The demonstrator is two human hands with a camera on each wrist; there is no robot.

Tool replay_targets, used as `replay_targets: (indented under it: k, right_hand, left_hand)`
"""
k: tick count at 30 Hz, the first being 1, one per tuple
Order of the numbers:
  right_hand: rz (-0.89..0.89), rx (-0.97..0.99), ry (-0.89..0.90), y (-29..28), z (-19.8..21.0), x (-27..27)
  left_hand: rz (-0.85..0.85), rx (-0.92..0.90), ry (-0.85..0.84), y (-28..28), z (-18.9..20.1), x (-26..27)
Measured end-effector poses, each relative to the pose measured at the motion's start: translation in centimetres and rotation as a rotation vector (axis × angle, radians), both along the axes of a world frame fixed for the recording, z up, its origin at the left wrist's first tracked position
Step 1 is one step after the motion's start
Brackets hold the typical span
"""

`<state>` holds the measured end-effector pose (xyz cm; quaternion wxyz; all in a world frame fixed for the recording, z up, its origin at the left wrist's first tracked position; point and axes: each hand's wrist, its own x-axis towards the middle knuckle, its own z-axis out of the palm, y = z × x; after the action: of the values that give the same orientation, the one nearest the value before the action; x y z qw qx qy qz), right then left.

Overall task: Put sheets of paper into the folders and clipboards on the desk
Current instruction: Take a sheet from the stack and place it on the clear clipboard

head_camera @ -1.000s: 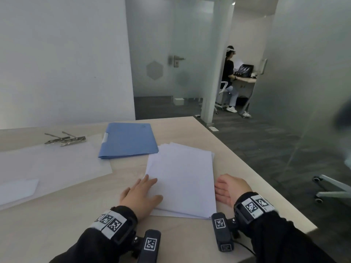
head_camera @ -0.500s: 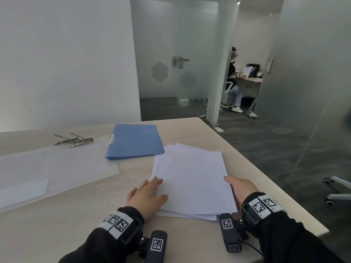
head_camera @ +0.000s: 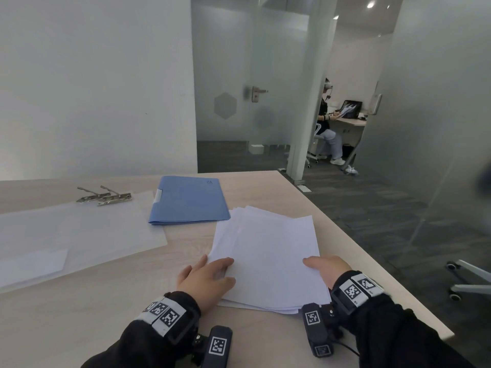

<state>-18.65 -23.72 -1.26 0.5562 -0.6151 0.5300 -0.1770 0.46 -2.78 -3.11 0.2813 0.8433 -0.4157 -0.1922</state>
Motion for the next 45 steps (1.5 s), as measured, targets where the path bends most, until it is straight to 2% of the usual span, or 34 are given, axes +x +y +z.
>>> replay_targets:
  k: [15,24,28,31,35,37,39,45]
  right_hand:
    - [0.036,-0.135,0.097,0.5,0.6,-0.7]
    - [0.014,-0.208,-0.001,0.7,1.1,-1.6]
    - [0.012,-0.247,-0.156,1.3,2.0,-2.3]
    - [0.008,-0.229,-0.294,2.2,2.6,-2.7]
    - [-0.022,-0.177,-0.466,2.9,2.9,-2.5]
    - [-0.029,-0.143,-0.541,3.2,2.8,-2.2]
    - [-0.013,-0.111,-0.589,3.5,2.7,-2.1]
    - [0.057,-0.028,-0.645,4.5,1.5,-2.6]
  left_hand:
    - [0.011,0.03,-0.006,0.2,0.4,-0.2]
    - [0.02,0.018,0.003,0.1,0.1,0.0]
    - [0.11,-0.181,0.2,0.4,0.8,0.5]
    - [0.196,-0.374,0.256,0.2,2.5,0.6]
    - [0.138,-0.582,0.416,-1.2,6.5,0.3]
    - [0.104,-0.642,0.482,-1.8,8.0,-0.1]
    - [0.124,-0.683,0.46,-2.2,8.6,-0.7]
    - [0.15,-0.698,0.624,-2.2,6.2,-2.8]
